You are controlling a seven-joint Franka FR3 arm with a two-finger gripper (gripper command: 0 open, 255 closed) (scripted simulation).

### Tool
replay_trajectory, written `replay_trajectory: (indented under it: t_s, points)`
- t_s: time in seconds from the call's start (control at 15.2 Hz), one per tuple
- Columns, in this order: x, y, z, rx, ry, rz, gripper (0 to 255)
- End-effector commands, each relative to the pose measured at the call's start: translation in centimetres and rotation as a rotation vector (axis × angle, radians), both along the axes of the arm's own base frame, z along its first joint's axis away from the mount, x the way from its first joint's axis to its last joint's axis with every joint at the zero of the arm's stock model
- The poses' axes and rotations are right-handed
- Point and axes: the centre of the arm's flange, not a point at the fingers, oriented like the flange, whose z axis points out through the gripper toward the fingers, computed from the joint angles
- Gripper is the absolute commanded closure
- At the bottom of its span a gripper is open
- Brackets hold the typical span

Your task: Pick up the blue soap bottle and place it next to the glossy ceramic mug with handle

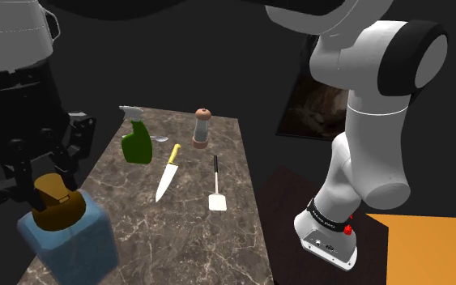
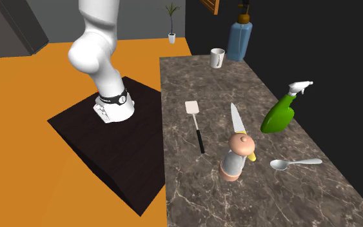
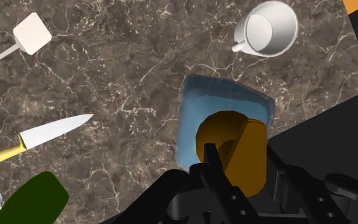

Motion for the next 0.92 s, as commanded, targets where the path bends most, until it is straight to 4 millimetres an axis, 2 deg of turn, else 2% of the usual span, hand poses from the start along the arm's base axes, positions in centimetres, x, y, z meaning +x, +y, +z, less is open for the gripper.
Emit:
replay_trajectory:
  t_s: [0.0, 0.86]
  points:
    - [0.0, 0.0, -1.0, 0.001, -0.001, 0.0, 255]
    - [0.0, 0.0, -7.9, 0.001, -0.001, 0.0, 255]
